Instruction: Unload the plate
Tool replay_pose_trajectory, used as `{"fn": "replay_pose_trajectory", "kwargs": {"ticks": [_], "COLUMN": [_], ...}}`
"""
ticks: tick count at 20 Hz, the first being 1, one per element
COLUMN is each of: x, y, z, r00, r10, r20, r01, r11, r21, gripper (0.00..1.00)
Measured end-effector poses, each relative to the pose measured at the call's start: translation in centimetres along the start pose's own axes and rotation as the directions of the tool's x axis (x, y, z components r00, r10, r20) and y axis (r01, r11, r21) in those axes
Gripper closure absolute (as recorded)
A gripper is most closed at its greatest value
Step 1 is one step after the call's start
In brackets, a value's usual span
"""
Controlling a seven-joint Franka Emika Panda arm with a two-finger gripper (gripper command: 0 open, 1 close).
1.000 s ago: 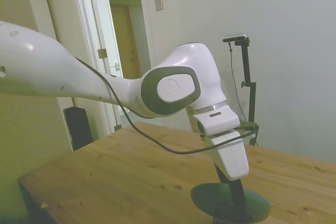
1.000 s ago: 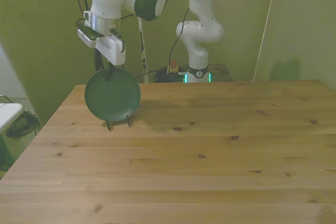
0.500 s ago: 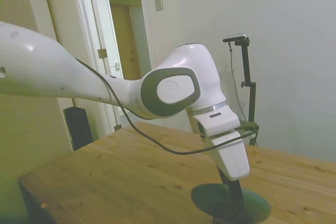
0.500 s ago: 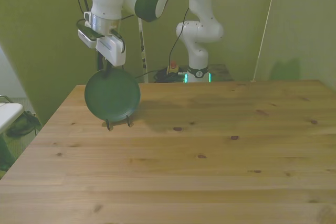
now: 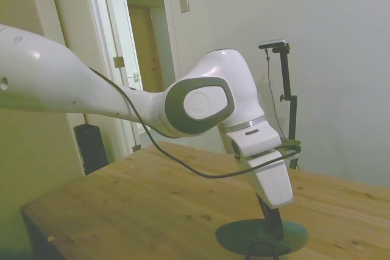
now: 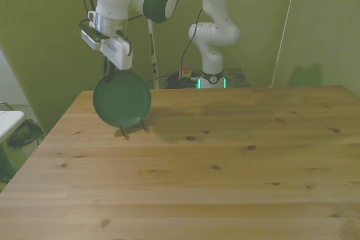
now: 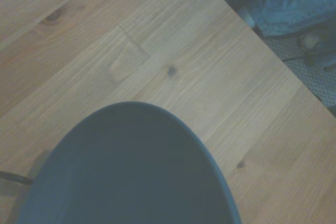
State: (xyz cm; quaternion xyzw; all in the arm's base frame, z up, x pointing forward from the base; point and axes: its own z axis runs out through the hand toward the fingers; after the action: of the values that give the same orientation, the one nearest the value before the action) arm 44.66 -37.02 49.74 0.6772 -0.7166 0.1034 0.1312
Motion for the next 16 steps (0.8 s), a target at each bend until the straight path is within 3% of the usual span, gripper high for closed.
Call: {"fn": "replay_pose_trajectory", "kwargs": {"ticks": [7, 10, 16], "x": [0.8, 1.1, -1.2], "y": [-0.2, 0.0, 0.0], "z": [-2.7, -5.3, -9.6], "r00": [1.000, 0.998, 0.965], "r10": [-0.001, -0.025, -0.156], "r20": [0.010, 0.053, 0.212], "r01": [0.000, 0.019, 0.075], "r11": [0.999, 0.993, 0.935], "r21": [0.040, 0.120, 0.348], "gripper": [1.00, 1.00, 1.00]}}
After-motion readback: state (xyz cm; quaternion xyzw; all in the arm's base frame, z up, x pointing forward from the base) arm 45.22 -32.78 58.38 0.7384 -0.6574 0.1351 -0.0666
